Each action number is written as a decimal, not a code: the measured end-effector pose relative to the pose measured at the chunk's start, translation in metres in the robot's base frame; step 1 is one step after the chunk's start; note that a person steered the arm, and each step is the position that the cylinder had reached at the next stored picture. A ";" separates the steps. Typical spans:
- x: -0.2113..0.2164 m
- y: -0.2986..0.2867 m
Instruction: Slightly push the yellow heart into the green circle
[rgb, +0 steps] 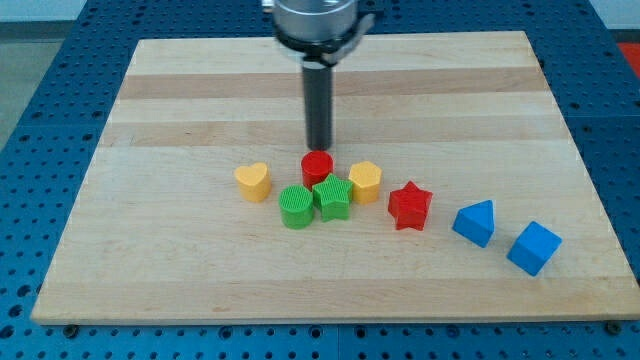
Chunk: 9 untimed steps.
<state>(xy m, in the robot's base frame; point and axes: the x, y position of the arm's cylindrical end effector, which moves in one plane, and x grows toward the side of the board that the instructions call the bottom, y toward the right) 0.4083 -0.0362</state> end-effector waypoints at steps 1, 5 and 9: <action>0.018 -0.057; 0.057 -0.110; 0.058 -0.059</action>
<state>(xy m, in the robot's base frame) 0.4661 -0.0951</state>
